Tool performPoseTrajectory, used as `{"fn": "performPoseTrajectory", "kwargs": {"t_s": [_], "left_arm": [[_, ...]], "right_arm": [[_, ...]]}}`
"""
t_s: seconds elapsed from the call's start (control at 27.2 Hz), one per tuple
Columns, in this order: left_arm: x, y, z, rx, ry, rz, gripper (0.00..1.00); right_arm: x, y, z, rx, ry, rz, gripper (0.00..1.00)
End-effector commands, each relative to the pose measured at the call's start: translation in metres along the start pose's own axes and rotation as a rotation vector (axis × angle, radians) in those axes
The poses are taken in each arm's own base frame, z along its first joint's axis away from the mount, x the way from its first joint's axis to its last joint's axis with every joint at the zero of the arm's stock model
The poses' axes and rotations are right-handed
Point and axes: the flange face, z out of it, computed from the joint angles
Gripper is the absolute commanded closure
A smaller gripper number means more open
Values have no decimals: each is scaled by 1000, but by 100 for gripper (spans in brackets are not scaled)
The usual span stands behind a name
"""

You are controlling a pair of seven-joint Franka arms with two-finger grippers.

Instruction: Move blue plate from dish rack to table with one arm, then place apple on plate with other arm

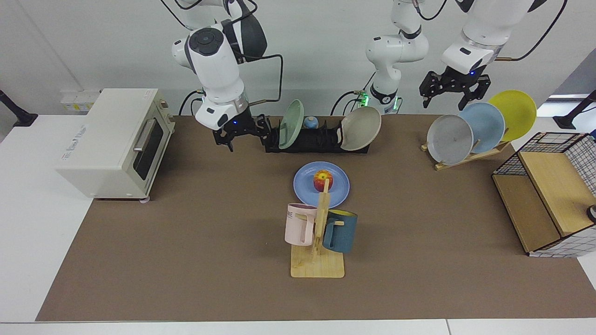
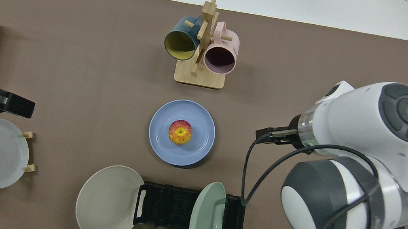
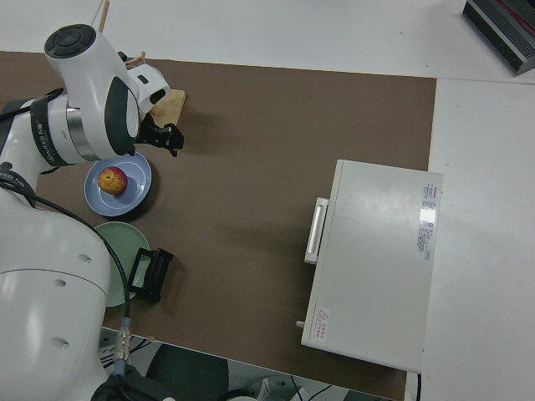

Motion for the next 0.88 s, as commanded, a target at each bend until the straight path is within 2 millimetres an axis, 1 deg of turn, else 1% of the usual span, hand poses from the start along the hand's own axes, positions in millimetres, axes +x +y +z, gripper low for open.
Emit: {"fn": "performPoseTrajectory", "kwargs": {"t_s": [0.0,0.11,0.26,0.37,0.44,0.52,0.66,0.85], "left_arm": [[-5,0,-5,-6,-5,-12,0],[-5,0,-5,-6,-5,-12,0],[-5,0,-5,-6,-5,-12,0],[-5,0,-5,-6,-5,-12,0],[-5,0,-5,-6,-5,-12,0],[-5,0,-5,-6,-5,-12,0],[-5,0,-5,-6,-5,-12,0],[-5,0,-5,-6,-5,-12,0]], "right_arm": [[-27,39,-17,-34,-73,-53,0],[-43,69,-21,-25,-100,-56,0],[-59,117,-25,-15,-104,5,0],[-65,152,-26,-20,-105,-14,0],[-66,174,-32,-18,-91,-50,0],[-63,181,-40,-25,-69,-66,0],[-50,182,-56,-49,-11,-59,0],[-33,184,-61,-110,20,-61,0]]}}
